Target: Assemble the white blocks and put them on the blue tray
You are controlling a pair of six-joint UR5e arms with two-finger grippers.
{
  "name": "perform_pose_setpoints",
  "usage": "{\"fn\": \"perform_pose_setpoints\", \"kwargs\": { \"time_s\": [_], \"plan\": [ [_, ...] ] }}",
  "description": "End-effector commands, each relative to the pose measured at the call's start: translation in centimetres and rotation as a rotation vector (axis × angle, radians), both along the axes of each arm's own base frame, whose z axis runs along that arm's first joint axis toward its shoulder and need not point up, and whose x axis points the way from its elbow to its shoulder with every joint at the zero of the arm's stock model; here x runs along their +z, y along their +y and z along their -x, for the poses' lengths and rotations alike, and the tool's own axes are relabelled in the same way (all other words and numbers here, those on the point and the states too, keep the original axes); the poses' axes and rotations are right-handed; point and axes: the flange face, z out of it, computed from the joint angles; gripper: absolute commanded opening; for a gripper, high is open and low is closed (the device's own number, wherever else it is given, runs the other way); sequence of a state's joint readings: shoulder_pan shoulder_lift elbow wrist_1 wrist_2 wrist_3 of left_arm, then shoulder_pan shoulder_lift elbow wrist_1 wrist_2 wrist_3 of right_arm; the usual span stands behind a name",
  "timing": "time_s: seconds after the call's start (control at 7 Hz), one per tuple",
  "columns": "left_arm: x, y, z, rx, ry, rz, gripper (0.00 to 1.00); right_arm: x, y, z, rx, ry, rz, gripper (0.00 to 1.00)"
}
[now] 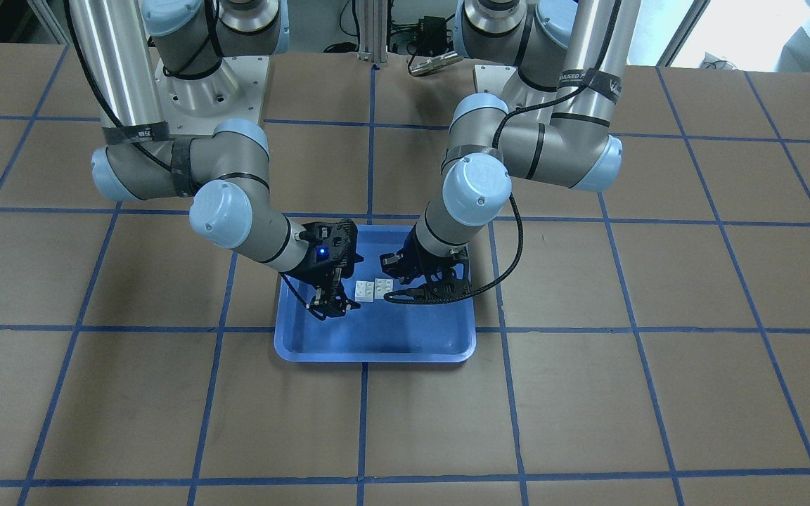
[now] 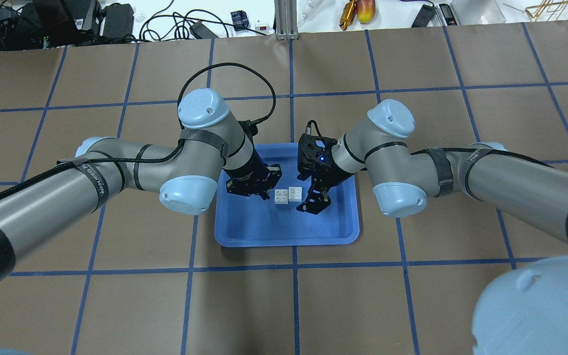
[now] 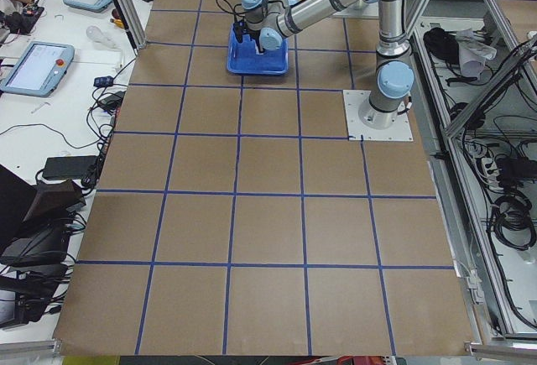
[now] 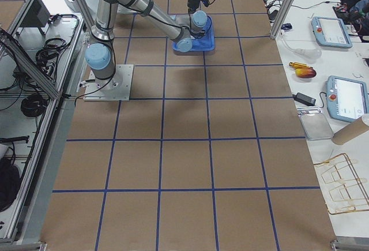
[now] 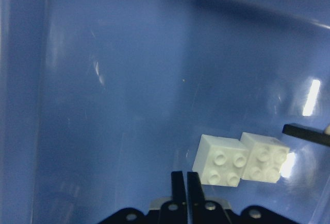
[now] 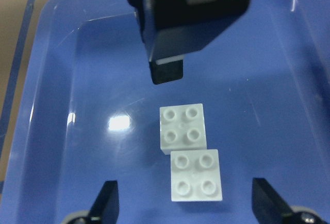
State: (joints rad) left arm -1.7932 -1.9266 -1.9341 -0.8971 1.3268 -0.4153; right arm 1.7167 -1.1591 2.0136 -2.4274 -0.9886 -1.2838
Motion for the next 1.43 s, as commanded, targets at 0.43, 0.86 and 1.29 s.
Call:
{"fn": "perform_pose_setpoints", "kwargs": {
  "time_s": [0.43,0.86,1.29],
  "plan": [
    [-1.9,-0.7,0.3,0.027,0.001,0.004,0.16,10.7,-0.5,4.5,-0.340,0.173,-0.208,1.00],
    [-1.8,-0.4,1.1,0.040,0.007,0.003,0.16,17.5,-1.8,8.3,-0.481,0.273,-0.361,1.00],
    [-1.8,-0.1,1.6,0.032,0.007,0.006,0.16,20.1,-3.1,11.2,-0.527,0.301,-0.406,1.00]
  ]
}}
